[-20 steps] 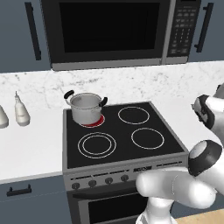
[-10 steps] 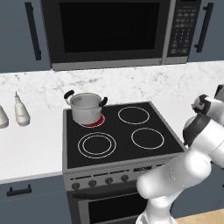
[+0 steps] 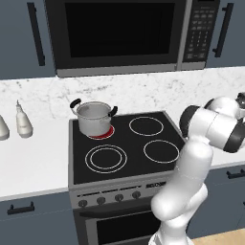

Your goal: Put the lime and tomato in the pot. Retrieve the spatula and lightly stir the vegetables in the pot.

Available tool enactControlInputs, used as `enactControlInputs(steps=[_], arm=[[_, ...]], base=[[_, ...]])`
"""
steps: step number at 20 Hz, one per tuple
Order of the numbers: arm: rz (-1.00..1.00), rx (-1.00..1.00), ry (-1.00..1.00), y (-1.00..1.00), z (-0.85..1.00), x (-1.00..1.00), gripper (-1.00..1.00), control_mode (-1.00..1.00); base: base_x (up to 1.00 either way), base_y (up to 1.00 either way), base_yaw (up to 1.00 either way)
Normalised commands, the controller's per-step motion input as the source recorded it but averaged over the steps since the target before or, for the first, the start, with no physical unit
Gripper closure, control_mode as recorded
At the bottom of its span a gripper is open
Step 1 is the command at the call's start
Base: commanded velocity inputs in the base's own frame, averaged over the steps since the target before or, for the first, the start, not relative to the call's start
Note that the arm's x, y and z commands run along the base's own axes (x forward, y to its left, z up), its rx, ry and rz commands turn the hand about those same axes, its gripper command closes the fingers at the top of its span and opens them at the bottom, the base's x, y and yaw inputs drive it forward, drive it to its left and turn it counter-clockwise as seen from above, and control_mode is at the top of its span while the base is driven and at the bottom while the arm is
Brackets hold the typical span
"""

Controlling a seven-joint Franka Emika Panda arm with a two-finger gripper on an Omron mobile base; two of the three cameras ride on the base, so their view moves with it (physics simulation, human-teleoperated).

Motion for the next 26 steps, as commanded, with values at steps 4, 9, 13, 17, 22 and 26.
enactControlInputs(steps=[4, 9, 13, 17, 22, 26], arm=[[0.0, 0.03, 0.05, -0.33, -0.37, 0.31, -1.0, -1.0], [0.0, 0.11, 0.06, -0.29, -0.21, 0.31, -1.0, -1.0], [0.0, 0.11, 0.01, -0.26, -0.05, 0.24, -1.0, -1.0], [0.0, 0.09, 0.02, -0.01, 0.0, 0.29, -1.0, -1.0], [0.0, 0.08, 0.09, 0.0, 0.0, 0.47, -1.0, -1.0], [0.0, 0.02, 0.07, 0.0, -0.01, 0.52, -1.0, -1.0]], base=[[0.0, 0.0, 0.0], [0.0, 0.0, 0.0], [0.0, 0.0, 0.0], [0.0, 0.0, 0.0], [0.0, 0.0, 0.0], [0.0, 0.0, 0.0]])
